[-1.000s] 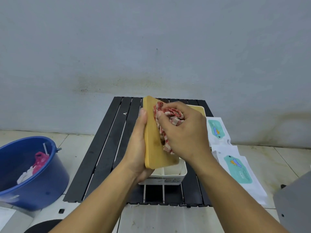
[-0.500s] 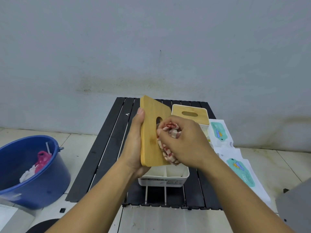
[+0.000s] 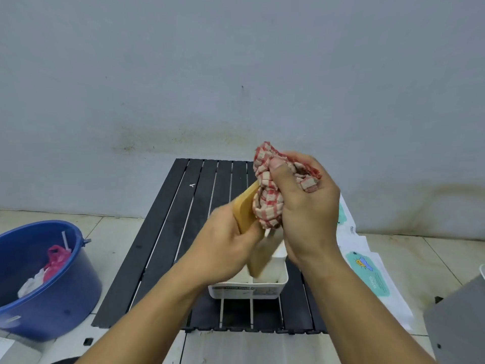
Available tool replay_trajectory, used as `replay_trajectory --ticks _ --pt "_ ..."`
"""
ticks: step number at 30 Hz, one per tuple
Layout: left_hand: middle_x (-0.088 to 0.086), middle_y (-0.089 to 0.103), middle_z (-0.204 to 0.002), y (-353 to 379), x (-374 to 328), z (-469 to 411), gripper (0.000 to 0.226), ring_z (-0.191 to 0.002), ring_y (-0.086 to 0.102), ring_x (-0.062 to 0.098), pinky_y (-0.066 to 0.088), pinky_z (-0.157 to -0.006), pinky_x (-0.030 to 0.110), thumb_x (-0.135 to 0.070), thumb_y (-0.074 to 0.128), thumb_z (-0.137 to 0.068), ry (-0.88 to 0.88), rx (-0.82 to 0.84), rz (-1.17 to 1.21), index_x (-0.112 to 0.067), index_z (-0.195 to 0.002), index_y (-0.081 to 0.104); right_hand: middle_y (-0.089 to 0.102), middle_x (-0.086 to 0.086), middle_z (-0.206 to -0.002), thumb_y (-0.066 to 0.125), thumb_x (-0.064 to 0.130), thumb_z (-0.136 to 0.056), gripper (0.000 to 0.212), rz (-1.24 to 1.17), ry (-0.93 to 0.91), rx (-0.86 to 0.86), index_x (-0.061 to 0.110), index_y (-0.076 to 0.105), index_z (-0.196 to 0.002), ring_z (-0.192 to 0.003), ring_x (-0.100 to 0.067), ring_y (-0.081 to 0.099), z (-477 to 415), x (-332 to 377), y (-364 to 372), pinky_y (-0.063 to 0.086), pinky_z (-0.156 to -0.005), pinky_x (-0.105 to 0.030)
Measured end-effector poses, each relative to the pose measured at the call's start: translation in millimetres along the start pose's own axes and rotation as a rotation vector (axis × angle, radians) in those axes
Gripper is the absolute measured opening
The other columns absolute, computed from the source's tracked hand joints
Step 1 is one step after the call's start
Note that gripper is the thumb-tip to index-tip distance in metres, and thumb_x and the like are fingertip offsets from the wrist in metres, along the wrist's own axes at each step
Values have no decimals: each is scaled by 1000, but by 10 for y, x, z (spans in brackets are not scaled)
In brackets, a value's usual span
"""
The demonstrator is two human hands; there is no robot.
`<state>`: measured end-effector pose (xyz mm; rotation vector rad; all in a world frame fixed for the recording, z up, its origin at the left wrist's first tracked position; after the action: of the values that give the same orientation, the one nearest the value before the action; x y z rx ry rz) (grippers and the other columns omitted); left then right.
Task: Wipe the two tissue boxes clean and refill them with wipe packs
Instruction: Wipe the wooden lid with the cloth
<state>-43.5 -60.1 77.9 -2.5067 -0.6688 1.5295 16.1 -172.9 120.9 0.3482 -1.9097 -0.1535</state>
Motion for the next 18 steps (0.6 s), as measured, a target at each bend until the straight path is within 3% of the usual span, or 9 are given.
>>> replay_trajectory --ticks 2,4,6,7,8,10,12,15,18 --pt "-18 60 -66 -89 -5 -30 36 -60 48 -3 35 -57 6 -10 64 -94 109 -126 -202 -42 -78 58 73 1 -93 77 11 -87 11 205 -345 86 14 73 -97 -85 -7 70 102 231 56 53 -75 -19" --pt "-16 63 -70 -109 27 -34 36 -74 55 -12 40 -63 0 1 67 -82 218 -200 -420 -33 -91 60 69 -4 -96 79 9 -82 21 493 -676 211 13 74 -102 -85 -15 67 299 322 195 54 -75 -27" --pt "-10 69 -77 -74 60 11 39 -80 62 1 45 -60 8 4 69 -70 324 -274 -613 -22 -97 60 66 -8 -97 76 11 -78 28 741 -843 244 11 76 -106 -81 -28 65 423 267 291 54 -65 -40" --pt "0 71 -78 -92 81 26 30 -75 62 9 41 -53 12 3 69 -71 342 -275 -596 -14 -95 64 66 -9 -97 73 14 -79 29 817 -877 231 11 76 -108 -79 -31 64 400 237 276 53 -60 -42" --pt "4 73 -82 -130 111 25 19 -75 64 12 42 -58 14 3 67 -76 331 -263 -490 -8 -92 71 65 -9 -96 71 16 -81 29 861 -896 209 12 75 -110 -78 -31 64 328 218 217 52 -58 -42" --pt "-2 78 -102 -216 159 18 19 -93 71 7 55 -81 24 -3 69 -91 272 -217 -245 -4 -107 79 65 -8 -96 71 20 -85 26 903 -875 119 13 75 -110 -77 -28 64 110 197 26 52 -60 -37" --pt "-8 77 -117 -221 124 42 31 -105 73 8 57 -96 33 -10 69 -95 202 -181 -200 -12 -126 75 66 -5 -97 71 22 -89 22 909 -764 7 13 75 -108 -77 -22 63 -126 164 -198 50 -62 -34" --pt "-9 76 -120 -165 121 22 36 -107 73 9 59 -92 31 -7 70 -96 193 -156 -168 -17 -130 72 68 -3 -96 72 24 -92 18 830 -667 -39 13 76 -106 -79 -11 59 -227 186 -345 49 -67 -22" --pt "-10 78 -114 -117 159 -17 29 -103 72 3 56 -84 21 -4 68 -96 197 -147 -173 -18 -120 77 69 -6 -95 75 17 -89 18 757 -790 52 10 75 -105 -81 -15 61 29 323 -165 48 -71 -18"
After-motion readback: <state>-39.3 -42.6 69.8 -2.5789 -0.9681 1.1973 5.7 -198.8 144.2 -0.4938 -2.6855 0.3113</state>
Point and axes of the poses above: each hand's wrist, its own z-axis away from the middle knuckle, its own y-axis out of the palm, x = y × z, the point moved 3 cm from there along -z, towards the middle knuckle
